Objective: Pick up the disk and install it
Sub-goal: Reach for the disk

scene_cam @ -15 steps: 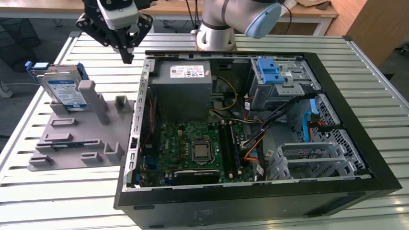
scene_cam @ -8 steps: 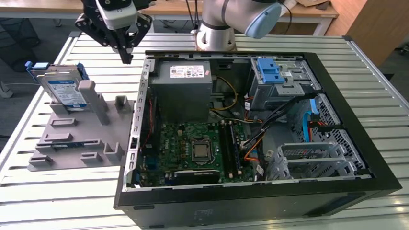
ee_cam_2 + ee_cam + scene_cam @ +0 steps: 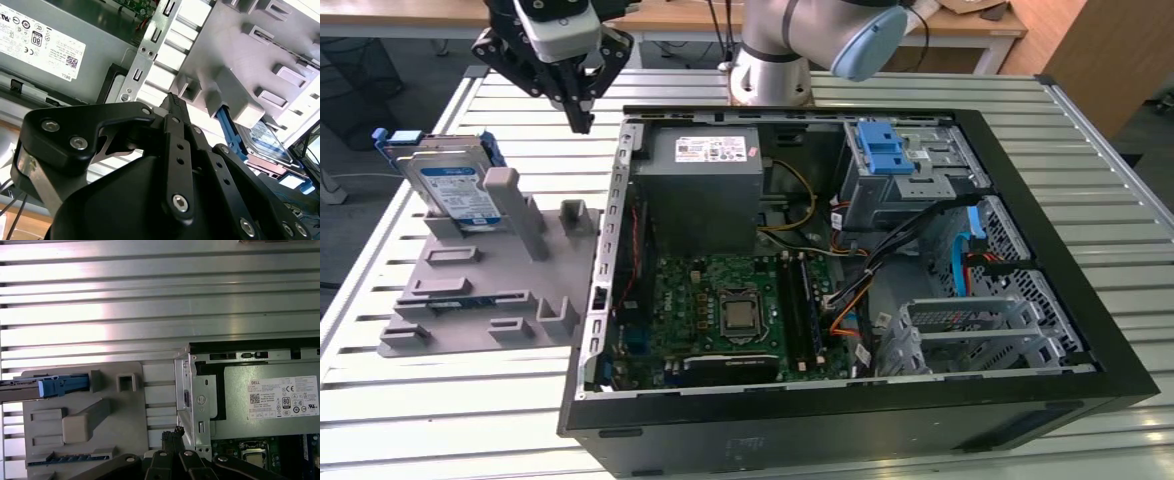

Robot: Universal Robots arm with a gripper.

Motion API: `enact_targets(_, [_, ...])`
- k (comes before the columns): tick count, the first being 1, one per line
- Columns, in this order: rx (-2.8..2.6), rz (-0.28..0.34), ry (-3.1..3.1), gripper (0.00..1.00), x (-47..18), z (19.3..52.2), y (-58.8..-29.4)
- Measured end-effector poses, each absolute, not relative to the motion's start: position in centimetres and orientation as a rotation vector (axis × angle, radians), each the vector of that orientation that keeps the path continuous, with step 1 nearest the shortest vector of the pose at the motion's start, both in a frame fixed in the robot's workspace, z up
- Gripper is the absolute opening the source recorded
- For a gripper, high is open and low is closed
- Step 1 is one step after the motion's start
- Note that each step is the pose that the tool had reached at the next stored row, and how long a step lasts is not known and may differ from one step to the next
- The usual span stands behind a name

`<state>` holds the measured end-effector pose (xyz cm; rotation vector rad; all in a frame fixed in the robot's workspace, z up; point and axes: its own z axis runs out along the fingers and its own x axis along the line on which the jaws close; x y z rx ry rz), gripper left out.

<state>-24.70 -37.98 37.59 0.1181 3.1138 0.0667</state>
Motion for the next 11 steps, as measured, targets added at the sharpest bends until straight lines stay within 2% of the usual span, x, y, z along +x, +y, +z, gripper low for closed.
enact_targets(11, [0.118, 0.067, 3.114, 0.11, -24.96, 37.59, -37.98])
